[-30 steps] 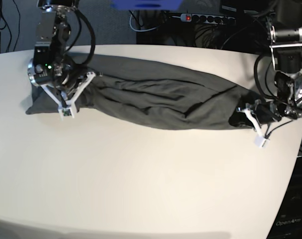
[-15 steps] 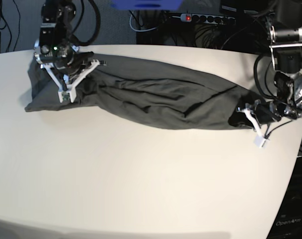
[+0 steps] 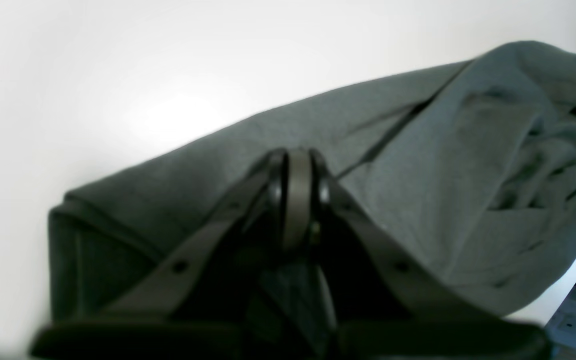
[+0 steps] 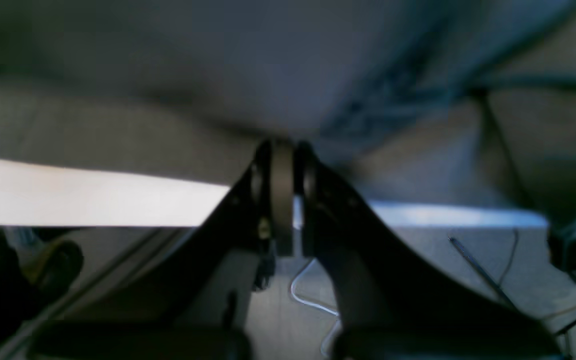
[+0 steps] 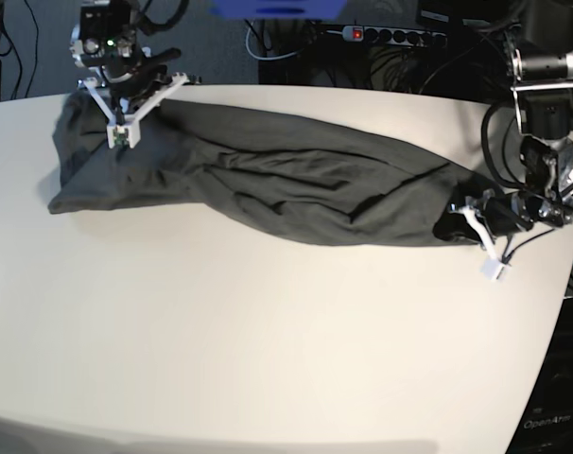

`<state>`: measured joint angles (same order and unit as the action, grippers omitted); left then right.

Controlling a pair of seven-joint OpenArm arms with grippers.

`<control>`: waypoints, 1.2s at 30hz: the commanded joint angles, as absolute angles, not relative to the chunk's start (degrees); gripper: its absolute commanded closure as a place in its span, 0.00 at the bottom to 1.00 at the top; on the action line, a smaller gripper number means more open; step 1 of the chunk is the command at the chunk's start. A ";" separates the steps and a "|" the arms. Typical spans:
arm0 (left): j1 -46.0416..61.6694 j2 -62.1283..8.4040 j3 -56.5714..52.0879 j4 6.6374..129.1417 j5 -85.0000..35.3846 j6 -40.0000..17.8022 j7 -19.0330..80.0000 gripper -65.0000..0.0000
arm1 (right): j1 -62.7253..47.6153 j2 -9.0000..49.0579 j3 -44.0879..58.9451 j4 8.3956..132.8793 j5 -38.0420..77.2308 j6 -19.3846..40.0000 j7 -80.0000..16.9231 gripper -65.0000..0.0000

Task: Fold the T-shirt properly
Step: 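Lift the right gripper and fold the fabric over the strip end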

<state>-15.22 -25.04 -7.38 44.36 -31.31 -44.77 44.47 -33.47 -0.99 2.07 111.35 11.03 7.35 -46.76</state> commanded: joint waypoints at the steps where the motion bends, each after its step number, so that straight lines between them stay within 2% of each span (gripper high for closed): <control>1: -12.00 -23.96 -6.02 42.07 -15.78 -40.00 57.27 0.97 | -34.51 -1.36 1.98 112.22 11.21 7.43 -45.05 0.99; 7: -12.00 -23.96 -6.02 42.07 -15.78 -40.00 57.27 0.97 | -37.67 -2.15 1.63 112.22 11.21 7.43 -38.90 0.99; 13: -12.00 -23.96 -6.02 42.07 -15.78 -40.00 57.10 0.97 | -36.44 -0.40 1.27 112.22 11.12 7.43 -38.55 0.98; 20: -11.82 -23.96 -5.76 41.98 -15.69 -39.87 55.69 0.97 | -32.66 4.35 0.66 112.22 11.03 7.43 -39.96 0.79; 27: -11.74 -23.96 -5.76 41.98 -15.69 -39.78 55.87 0.97 | -27.03 8.04 1.36 112.22 11.03 7.43 -48.13 0.80; 33: -11.65 -23.96 -5.93 41.63 -15.69 -39.78 55.87 0.97 | -27.03 7.87 4.00 112.22 11.03 7.08 -48.48 0.81; 36: -11.91 -23.96 -6.02 39.69 -15.69 -39.78 55.78 0.97 | -27.74 7.87 4.97 112.22 11.03 1.89 -47.69 0.81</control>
